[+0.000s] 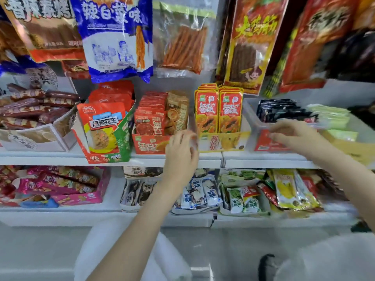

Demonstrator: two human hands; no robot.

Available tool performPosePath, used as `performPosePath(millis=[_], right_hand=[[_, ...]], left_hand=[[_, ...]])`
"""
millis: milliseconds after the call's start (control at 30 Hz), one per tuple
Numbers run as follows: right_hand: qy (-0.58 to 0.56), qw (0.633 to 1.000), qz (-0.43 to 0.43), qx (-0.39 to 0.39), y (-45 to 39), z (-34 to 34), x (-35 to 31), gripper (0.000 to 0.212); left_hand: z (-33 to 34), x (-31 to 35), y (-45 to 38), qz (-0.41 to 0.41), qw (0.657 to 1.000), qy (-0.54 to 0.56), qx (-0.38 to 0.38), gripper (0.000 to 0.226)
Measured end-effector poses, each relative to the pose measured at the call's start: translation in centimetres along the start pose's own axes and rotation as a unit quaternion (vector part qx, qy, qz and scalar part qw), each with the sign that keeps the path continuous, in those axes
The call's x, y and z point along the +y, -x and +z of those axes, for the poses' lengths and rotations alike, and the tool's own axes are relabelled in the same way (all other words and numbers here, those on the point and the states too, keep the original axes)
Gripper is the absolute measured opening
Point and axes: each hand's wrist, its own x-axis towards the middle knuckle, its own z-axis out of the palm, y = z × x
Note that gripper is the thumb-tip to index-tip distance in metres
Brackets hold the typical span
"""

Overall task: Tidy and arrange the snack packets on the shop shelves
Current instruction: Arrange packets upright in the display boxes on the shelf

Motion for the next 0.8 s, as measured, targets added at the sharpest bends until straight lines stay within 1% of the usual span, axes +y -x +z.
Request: performPosePath(millis=[133,200,300,367,467,533,633,733,800], right_hand=[[-0.037,0.998,0.048,0.020,1.9,-4.3,4.7,0.003],[-0.045,0.996,0.068,0.042,1.8,-6.1,7.3,0.014],[-0.050,0.993,0.084,0.067,1.1,-8.8,10.7,0.006],[-0.013,0.991,0.084,0.101,0.3,-10.5,13.1,0.010],[0.076,0.984,0.081,0.141,-1.0,-12.7,16.0,0.025],[0.117,0.983,0.080,0.118,-1.9,-13.4,17.5,0.030],[0.124,0.986,0.078,0.072,-4.1,-14.0,18.9,0.032],[0.108,0.991,0.075,0.036,-6.1,-14.1,19.2,0.029],[0.091,0.994,0.051,0.031,-6.5,-14.2,19.5,0.022]], left_hand=[[3.6,5.1,-3.0,0.037,0.998,-0.002,-0.053,0.029],[5.5,7.9,-4.3,0.058,0.995,-0.006,-0.076,0.028],[8.5,11.6,-6.0,0.098,0.989,-0.007,-0.114,0.026],[10.6,13.7,-7.1,0.118,0.984,0.000,-0.132,0.026],[13.9,16.3,-8.5,0.131,0.981,-0.008,-0.145,0.028],[15.9,17.7,-9.0,0.147,0.976,-0.008,-0.158,0.030],[18.5,19.4,-9.7,0.176,0.971,-0.018,-0.161,0.034],[20.4,20.4,-10.2,0.227,0.961,-0.056,-0.149,0.040],[21.3,20.7,-10.4,0.258,0.952,-0.086,-0.143,0.040]])
